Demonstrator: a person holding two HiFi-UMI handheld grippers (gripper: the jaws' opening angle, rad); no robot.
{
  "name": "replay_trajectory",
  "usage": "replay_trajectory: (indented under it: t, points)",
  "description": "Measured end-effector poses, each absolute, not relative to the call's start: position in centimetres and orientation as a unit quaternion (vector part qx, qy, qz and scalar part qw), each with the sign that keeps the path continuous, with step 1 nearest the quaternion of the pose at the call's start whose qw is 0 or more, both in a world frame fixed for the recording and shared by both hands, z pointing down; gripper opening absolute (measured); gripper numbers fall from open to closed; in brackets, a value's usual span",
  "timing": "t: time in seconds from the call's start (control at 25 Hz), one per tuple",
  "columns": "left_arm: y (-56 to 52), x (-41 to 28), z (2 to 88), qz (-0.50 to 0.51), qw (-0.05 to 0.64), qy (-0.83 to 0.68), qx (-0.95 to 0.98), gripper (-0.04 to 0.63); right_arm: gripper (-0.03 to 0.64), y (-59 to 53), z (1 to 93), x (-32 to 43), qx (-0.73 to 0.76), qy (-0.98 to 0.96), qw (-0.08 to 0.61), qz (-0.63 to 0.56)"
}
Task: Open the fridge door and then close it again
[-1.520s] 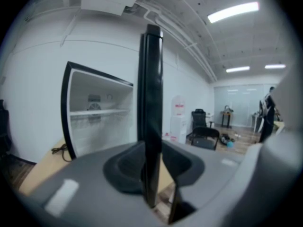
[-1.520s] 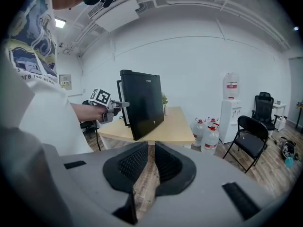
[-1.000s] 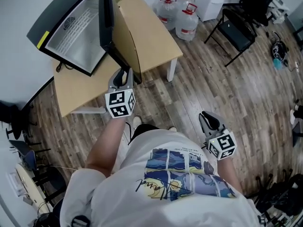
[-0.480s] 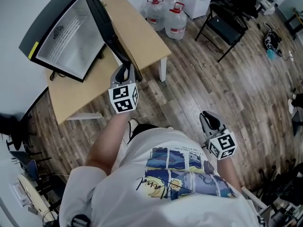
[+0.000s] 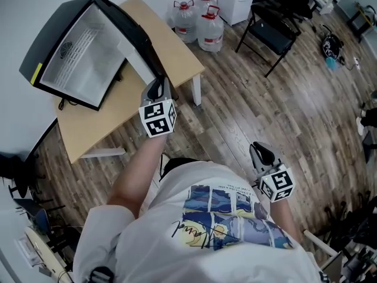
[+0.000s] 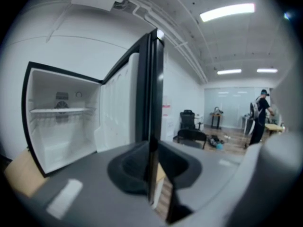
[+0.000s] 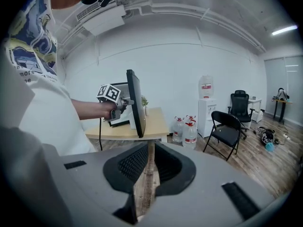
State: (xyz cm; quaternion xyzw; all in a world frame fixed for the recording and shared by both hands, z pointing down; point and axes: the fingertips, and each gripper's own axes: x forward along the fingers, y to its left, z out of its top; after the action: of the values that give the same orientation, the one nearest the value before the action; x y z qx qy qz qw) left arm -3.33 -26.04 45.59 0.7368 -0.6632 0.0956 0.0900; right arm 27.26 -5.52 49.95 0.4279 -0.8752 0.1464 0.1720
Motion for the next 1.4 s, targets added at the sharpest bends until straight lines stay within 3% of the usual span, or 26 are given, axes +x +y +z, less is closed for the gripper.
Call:
replay_trajectory:
  t: [1.4]
  points:
    - [-34.8, 4.8, 45.3, 0.084, 0.118, -0.650, 0.746, 0.038, 0.041, -3.4, 50.5, 33.5, 0.512, -0.826, 0.170, 0.166]
